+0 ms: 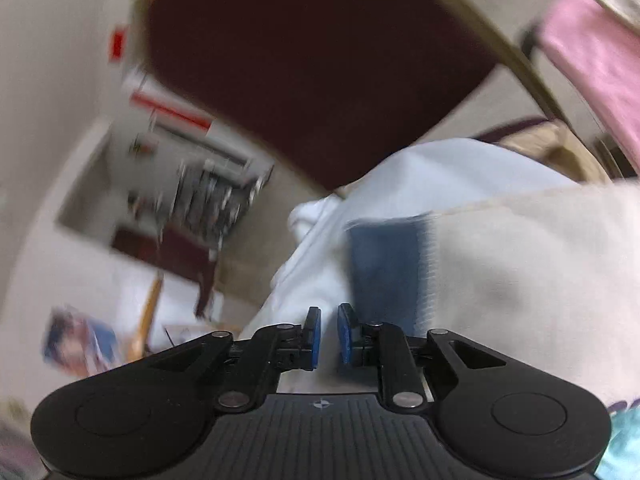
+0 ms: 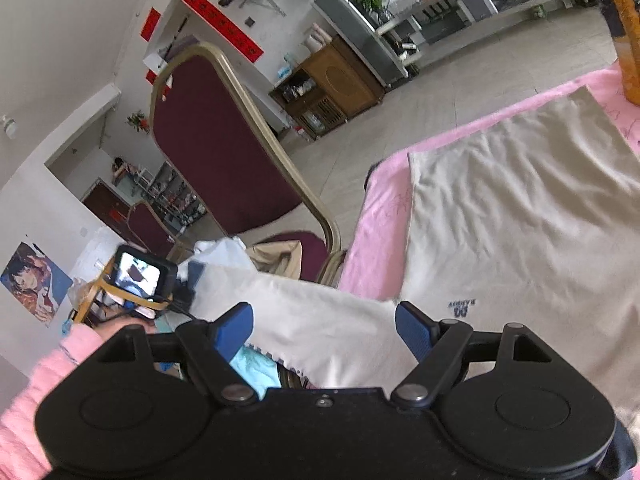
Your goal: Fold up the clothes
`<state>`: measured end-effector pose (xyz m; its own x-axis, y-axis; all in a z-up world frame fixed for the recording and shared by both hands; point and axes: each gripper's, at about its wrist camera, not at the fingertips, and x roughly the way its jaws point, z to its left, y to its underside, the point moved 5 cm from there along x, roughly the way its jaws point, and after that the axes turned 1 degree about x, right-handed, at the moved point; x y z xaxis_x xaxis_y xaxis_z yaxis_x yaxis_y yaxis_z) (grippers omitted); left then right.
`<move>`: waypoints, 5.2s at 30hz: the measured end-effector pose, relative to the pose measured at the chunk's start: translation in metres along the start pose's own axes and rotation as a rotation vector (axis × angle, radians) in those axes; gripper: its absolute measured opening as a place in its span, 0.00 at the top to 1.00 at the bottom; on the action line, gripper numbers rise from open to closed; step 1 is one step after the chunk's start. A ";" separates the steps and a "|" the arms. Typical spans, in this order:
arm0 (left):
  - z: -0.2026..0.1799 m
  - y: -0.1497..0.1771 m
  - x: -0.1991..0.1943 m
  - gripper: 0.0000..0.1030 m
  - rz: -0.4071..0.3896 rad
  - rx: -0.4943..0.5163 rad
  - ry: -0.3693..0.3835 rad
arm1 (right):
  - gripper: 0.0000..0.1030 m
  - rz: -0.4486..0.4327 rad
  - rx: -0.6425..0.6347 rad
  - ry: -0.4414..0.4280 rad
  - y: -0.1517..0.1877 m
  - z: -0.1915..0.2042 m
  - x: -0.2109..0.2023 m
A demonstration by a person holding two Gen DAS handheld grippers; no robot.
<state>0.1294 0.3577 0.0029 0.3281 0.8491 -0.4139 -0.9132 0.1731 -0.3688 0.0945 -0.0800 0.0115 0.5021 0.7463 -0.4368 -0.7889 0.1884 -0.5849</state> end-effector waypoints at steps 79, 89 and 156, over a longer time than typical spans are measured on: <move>-0.164 -0.060 -0.165 0.73 -0.170 -0.414 0.920 | 0.58 -0.067 -0.031 0.351 -0.079 -0.147 -0.059; -0.244 -0.125 -0.092 0.79 -0.097 -0.343 0.801 | 0.77 -0.066 0.067 0.508 -0.133 -0.279 0.016; -0.279 -0.278 0.001 0.97 -0.338 -0.282 0.668 | 0.95 -0.147 -0.065 0.683 -0.252 -0.347 0.175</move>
<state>0.4505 0.1715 -0.1270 0.7327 0.2798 -0.6204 -0.6727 0.1591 -0.7226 0.5044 -0.2188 -0.1545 0.7288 0.1441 -0.6693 -0.6838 0.2019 -0.7011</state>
